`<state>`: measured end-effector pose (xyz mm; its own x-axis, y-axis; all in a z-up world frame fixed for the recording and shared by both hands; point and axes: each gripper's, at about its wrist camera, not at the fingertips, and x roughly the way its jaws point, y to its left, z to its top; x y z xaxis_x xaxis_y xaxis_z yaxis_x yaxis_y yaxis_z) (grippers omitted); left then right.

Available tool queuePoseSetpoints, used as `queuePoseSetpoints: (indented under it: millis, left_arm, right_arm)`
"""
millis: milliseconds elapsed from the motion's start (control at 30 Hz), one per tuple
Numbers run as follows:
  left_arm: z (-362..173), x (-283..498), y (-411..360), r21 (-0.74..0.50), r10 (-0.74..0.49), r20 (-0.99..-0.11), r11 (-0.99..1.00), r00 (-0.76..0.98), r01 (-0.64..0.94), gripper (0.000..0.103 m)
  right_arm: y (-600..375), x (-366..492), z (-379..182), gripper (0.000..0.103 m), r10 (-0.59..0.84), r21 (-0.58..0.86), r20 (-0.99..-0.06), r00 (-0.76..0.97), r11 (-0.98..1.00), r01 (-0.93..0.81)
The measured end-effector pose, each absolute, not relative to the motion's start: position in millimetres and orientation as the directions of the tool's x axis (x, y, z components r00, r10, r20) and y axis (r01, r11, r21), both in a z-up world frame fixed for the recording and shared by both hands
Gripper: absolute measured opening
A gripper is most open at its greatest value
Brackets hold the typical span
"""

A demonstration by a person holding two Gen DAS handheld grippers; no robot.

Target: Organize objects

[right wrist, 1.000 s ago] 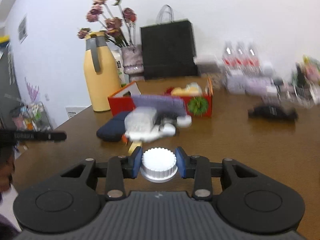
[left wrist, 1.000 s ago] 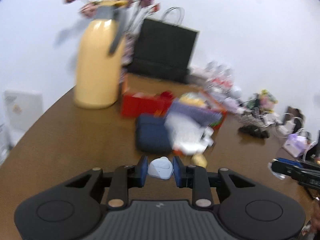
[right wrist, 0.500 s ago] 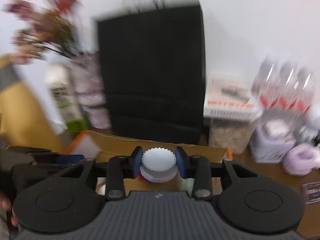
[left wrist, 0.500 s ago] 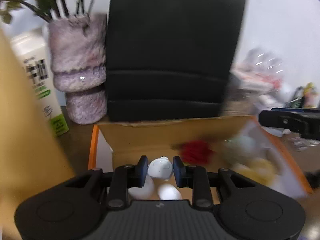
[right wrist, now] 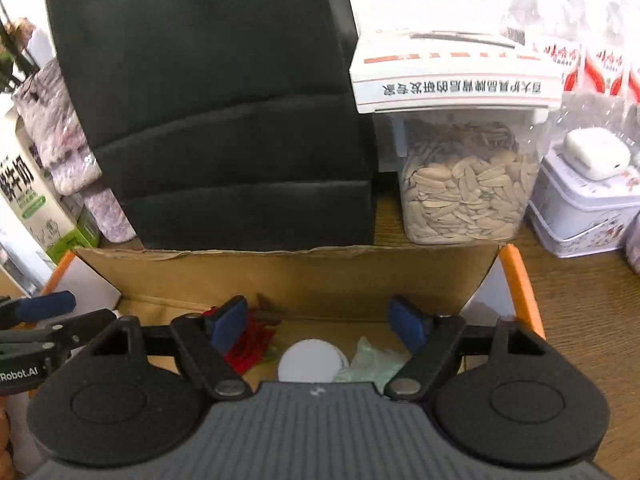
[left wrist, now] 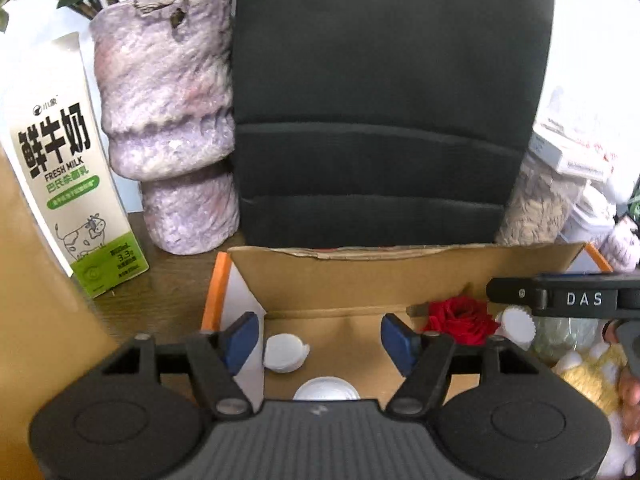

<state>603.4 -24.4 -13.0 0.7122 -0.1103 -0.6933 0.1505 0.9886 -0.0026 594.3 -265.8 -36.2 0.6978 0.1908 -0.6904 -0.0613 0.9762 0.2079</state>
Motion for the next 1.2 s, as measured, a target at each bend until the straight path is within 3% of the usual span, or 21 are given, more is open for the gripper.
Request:
queuePoseSetpoints:
  millis: [67,167,300,433,533,600,700,833,900,1033,1200]
  left_arm:
    - [-13.4,595.6,-28.8,0.012,-0.103,-0.699,0.988,0.707,0.155,0.065]
    - [0.1,577.1,-24.3,0.012,-0.108,-0.638,0.989,0.762,0.151,0.065]
    - [39.9,533.2,-22.1,0.02,-0.123,-0.606,0.985,0.786,0.17,0.065]
    - [83.4,464.0,-25.0,0.065,-0.129,-0.576,0.977,0.807,0.203,0.066]
    - [101.4,386.6,-17.5,0.027,-0.164,-0.522,0.978,0.837,0.208,0.07]
    - [102.4,327.0,-14.5,-0.011,-0.24,-0.473,0.964,0.848,0.267,0.081]
    - [91.0,243.9,-20.1,-0.045,-0.303,-0.423,0.948,0.854,0.314,0.081]
    - [61.6,146.4,-23.9,-0.06,-0.391,-0.344,0.916,0.854,0.396,0.089]
    - [45.2,118.1,-26.8,-0.037,-0.382,-0.351,0.918,0.855,0.394,0.089]
    - [18.8,88.4,-20.9,-0.029,-0.293,-0.462,0.948,0.837,0.316,0.087]
    - [15.6,89.4,-14.4,-0.058,-0.286,-0.473,0.954,0.833,0.295,0.087]
  right_arm:
    - [-260.4,584.2,-30.2,0.081,0.165,0.155,-0.689,0.705,0.985,-0.079]
    - [-262.5,570.6,-9.8,0.093,0.174,0.143,-0.688,0.705,0.984,-0.104]
    - [-275.8,535.0,35.5,0.102,0.147,0.103,-0.652,0.744,0.989,-0.105]
    - [-297.4,474.9,83.4,0.103,0.131,0.085,-0.618,0.775,0.991,-0.1]
    - [-311.3,400.1,100.9,0.103,0.13,0.061,-0.555,0.821,0.991,-0.116]
    - [-314.0,340.4,100.7,0.103,0.149,0.053,-0.512,0.846,0.988,-0.142]
    - [-310.6,245.7,78.1,0.103,0.216,0.058,-0.461,0.861,0.975,-0.214]
    - [-297.2,150.4,37.4,0.103,0.256,0.106,-0.482,0.838,0.966,-0.234]
    - [-293.2,110.9,20.5,0.103,0.248,0.116,-0.49,0.836,0.969,-0.219]
    - [-292.1,64.7,-5.1,0.103,0.158,0.046,-0.565,0.81,0.986,-0.16]
    - [-295.8,51.6,-7.1,0.103,0.169,0.058,-0.558,0.812,0.985,-0.165]
